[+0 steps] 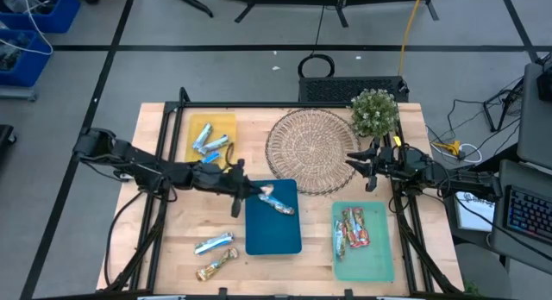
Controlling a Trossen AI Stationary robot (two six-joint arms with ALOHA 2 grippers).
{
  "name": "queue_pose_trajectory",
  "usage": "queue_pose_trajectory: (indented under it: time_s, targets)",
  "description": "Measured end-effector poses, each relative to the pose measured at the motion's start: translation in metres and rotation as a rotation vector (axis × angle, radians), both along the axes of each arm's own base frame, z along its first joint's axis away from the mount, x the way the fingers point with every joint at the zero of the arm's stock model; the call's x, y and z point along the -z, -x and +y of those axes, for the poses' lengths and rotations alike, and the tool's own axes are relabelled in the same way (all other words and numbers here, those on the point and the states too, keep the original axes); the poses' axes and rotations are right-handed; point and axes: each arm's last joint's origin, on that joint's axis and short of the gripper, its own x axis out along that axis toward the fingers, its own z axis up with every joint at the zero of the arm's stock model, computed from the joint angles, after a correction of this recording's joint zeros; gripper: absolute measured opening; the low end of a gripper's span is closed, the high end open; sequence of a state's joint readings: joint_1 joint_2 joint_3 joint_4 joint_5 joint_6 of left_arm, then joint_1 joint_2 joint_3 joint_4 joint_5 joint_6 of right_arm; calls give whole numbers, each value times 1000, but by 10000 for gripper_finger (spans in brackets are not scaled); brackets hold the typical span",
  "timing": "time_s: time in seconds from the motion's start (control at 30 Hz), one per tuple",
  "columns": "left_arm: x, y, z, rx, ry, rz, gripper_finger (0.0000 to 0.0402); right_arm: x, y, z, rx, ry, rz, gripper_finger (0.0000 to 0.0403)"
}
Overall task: Pick and place Granola Bars by type
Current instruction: Put the yellow granola bar into the blue bin
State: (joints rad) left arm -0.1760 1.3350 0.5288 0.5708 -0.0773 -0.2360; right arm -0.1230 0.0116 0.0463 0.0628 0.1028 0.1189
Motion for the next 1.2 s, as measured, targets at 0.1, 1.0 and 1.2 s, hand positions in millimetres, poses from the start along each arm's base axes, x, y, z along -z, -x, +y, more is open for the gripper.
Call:
queue_pose_trajectory:
  time_s: [0.1,1.0,1.2]
  targets:
    - [-5,-9,-7,-7,24,132,0,0,0,0,0,0,0,100]
    - [43,-51,-42,98,-112,691,1,0,0,0,0,0,2,100]
    - [45,-54,-32,19,-140,692,1,0,0,0,0,-1,5,100]
